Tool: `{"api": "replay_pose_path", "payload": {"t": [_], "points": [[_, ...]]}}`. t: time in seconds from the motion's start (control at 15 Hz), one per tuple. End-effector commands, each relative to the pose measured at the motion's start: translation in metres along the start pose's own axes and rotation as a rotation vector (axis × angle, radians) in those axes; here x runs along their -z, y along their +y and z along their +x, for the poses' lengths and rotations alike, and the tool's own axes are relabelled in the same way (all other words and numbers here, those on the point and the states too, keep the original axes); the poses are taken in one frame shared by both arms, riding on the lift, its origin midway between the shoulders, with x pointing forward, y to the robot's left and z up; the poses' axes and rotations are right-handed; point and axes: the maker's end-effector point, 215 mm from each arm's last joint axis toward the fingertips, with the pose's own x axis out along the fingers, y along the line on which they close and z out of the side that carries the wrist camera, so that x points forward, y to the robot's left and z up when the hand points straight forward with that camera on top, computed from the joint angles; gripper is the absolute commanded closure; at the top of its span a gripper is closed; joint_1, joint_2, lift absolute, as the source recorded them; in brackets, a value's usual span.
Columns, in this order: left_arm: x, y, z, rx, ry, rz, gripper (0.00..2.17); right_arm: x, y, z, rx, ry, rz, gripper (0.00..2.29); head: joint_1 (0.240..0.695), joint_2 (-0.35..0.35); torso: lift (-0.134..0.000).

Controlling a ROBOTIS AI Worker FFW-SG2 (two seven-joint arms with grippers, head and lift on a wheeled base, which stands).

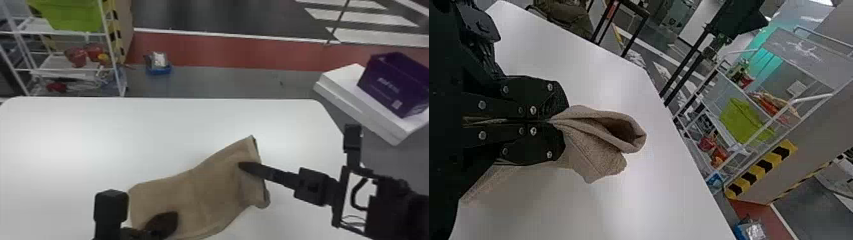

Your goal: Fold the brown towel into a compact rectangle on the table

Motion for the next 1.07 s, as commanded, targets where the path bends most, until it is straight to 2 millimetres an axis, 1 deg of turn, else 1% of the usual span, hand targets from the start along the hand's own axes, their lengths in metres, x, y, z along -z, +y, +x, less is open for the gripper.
{"api": "replay_pose_path", "payload": {"t": [0.0,0.2,0.27,0.4,0.47,0.6,0.8,0.87,1.0], "points": [[0.003,-0.009,0.002,0.022,0.007,-0.003,1.65,0.002,0.012,0.004,-0.025,0.008,-0.011,1.21,0.695,-0.126,-0.123],[0.004,-0.031,-0.001,0.082,0.002,-0.016,1.64,0.006,0.022,0.011,-0.042,0.024,-0.021,1.21,0.695,-0.128,-0.123],[0.000,-0.037,-0.005,0.096,-0.008,-0.022,1.64,0.006,0.024,0.011,-0.042,0.024,-0.027,1.21,0.695,-0.131,-0.123],[-0.015,-0.042,-0.022,0.118,-0.050,-0.033,1.64,0.003,0.020,0.007,-0.033,0.014,-0.025,1.21,0.695,-0.137,-0.123],[-0.024,-0.040,-0.032,0.121,-0.074,-0.046,1.64,0.000,0.017,0.005,-0.026,0.006,-0.022,1.21,0.695,-0.141,-0.123],[-0.030,-0.033,-0.039,0.110,-0.091,-0.050,1.64,-0.002,0.011,0.001,-0.016,-0.003,-0.013,1.21,0.695,-0.142,-0.123],[-0.031,-0.019,-0.042,0.085,-0.094,-0.053,1.64,-0.005,0.009,-0.001,-0.010,-0.011,-0.015,1.21,0.695,-0.131,-0.123],[-0.029,-0.014,-0.043,0.072,-0.087,-0.051,1.64,-0.006,0.007,-0.003,-0.003,-0.016,-0.014,1.21,0.695,-0.128,-0.123],[-0.022,0.007,-0.044,0.026,-0.071,-0.046,1.64,-0.019,0.003,-0.008,0.009,-0.041,-0.020,1.21,0.695,-0.120,-0.123]]}}
